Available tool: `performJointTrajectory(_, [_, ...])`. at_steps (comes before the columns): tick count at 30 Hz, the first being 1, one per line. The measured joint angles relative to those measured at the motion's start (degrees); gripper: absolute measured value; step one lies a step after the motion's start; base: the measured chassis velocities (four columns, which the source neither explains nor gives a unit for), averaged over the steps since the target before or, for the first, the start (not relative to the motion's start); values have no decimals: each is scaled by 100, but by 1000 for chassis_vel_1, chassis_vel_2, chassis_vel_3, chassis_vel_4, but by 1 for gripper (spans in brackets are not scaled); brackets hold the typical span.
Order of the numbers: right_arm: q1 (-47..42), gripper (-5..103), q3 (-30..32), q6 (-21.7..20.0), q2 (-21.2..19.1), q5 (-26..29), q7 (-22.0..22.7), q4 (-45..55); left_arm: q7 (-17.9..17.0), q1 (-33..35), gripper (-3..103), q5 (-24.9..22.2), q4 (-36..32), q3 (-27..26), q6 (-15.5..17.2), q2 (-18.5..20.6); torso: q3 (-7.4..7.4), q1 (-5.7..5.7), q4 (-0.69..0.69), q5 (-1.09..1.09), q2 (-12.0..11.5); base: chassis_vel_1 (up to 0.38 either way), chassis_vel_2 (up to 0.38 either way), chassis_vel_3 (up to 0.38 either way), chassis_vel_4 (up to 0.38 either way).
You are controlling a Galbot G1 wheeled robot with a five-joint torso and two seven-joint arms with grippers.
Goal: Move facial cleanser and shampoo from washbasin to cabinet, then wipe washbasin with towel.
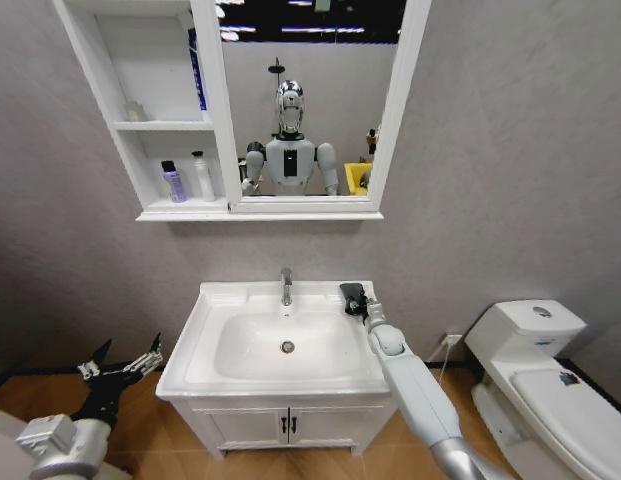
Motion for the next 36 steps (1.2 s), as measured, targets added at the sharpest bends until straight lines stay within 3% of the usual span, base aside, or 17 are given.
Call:
performJointTrajectory(7, [-184, 84, 88, 89, -171, -35, 145, 438, 0, 0, 100, 0, 0, 0, 0, 0, 0, 0, 0, 0, 0, 0, 0, 0, 0])
performJointTrajectory(8, [-184, 84, 88, 89, -171, -35, 145, 438, 0, 0, 100, 0, 0, 0, 0, 0, 0, 0, 0, 0, 0, 0, 0, 0, 0])
performJointTrajectory(10, [-563, 94, 224, 133, -310, -84, 339, 1089, 0, 0, 100, 0, 0, 0, 0, 0, 0, 0, 2, -1, 0, 0, 0, 0, 0])
performJointTrajectory(13, [-1175, 99, 456, -1, -374, -117, 529, 1893, 1, 0, 100, 0, 0, 0, 0, 0, 0, 0, -2, 1, 0, 0, 0, 0, 0])
performJointTrajectory(15, [-1514, 99, 598, -109, -377, -138, 598, 2351, -1, 0, 100, 0, 0, -1, 0, 0, 0, 0, -2, 1, 0, 0, 0, 0, 0])
performJointTrajectory(18, [-2760, 100, 931, -235, -263, -385, 957, 3744, 0, 0, 100, 0, 0, -1, -1, 0, -1, -2, 0, 0, 1, 0, 0, 0, 0])
performJointTrajectory(19, [-2760, 100, 931, -235, -263, -385, 957, 3744, 0, 0, 100, 0, 0, -1, -1, 0, -1, -2, 0, 0, 1, 0, 0, 0, 0])
performJointTrajectory(25, [-4520, 100, 1169, -225, 233, -722, 1098, 5573, 0, 0, 100, 0, 0, -1, -1, 0, -1, -2, 0, -1, 1, 0, 0, 0, 0])
performJointTrajectory(36, [-5443, 100, 1071, -235, 408, -1028, 1425, 6622, 0, 0, 100, 0, 0, -1, 0, 0, 1, 3, 1, 0, 0, 5, -4, -9, 7])
